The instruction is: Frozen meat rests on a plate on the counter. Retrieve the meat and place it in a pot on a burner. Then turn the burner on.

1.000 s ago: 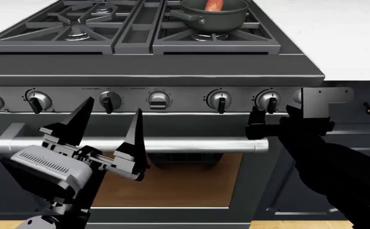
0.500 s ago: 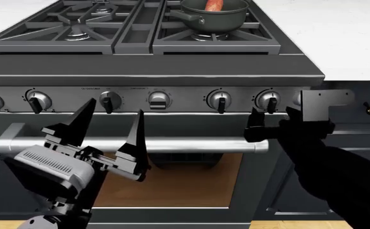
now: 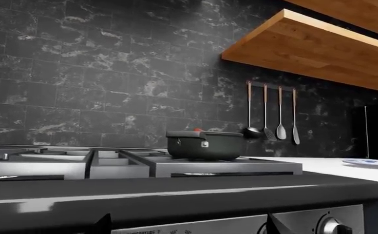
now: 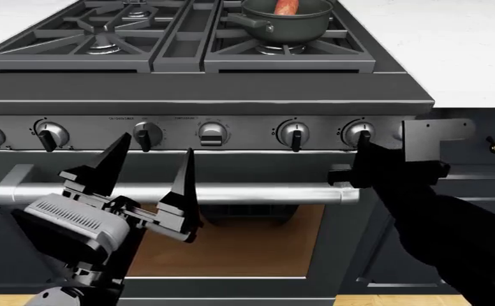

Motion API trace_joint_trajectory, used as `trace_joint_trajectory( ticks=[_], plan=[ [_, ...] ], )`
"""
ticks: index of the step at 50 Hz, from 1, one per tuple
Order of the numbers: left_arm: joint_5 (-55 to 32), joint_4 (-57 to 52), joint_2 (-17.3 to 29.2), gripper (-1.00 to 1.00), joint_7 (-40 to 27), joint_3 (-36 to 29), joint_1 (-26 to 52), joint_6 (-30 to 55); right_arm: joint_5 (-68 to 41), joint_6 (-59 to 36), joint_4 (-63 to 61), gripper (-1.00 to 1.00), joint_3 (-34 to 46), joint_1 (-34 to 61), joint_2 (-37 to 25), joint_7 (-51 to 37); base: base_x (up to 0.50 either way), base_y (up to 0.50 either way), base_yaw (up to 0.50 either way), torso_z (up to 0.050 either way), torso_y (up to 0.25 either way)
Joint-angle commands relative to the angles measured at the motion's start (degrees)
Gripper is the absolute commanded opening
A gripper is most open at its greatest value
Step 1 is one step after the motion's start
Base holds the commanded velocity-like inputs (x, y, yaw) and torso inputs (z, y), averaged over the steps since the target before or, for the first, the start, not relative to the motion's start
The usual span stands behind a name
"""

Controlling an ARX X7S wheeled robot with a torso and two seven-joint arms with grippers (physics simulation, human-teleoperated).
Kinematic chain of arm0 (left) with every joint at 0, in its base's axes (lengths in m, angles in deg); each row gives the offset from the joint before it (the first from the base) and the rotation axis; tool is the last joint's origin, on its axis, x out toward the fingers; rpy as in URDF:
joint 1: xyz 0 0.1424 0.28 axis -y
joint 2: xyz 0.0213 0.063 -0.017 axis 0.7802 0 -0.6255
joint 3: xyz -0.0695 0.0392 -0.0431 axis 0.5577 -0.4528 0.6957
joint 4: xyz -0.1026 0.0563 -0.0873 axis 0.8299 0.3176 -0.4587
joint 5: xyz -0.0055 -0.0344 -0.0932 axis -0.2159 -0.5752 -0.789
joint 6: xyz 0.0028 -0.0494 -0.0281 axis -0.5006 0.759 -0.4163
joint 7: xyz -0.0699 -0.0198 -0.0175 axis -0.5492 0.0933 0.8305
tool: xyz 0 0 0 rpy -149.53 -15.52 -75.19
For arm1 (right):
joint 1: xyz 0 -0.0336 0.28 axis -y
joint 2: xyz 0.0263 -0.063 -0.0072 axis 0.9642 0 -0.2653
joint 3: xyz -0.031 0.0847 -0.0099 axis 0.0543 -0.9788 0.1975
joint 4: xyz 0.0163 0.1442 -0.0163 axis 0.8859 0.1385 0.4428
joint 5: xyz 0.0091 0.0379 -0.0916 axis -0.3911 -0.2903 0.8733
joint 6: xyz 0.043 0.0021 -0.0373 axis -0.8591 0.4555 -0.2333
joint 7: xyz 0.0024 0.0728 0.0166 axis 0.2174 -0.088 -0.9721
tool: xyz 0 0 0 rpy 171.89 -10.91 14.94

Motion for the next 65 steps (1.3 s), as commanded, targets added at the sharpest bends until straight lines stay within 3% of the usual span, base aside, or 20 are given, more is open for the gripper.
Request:
trace_joint_trajectory(
  ticks=[1, 65],
  plan=[
    [-0.14, 0.11, 0.15, 1.0, -0.12, -0.15, 0.03, -0.06, -0.6, 0.42, -0.28, -1.0, 0.35, 0.41, 0.35, 0.77, 0.0, 0.0, 0.0, 0.0, 0.0],
    [-0.58, 0.34, 0.9, 1.0, -0.68, -1.16, -0.09, -0.6, 3.6, -12.42, -4.77, -1.0, 10.41, 7.78, -2.04, 2.53, 0.0, 0.0, 0.0, 0.0, 0.001]
  ],
)
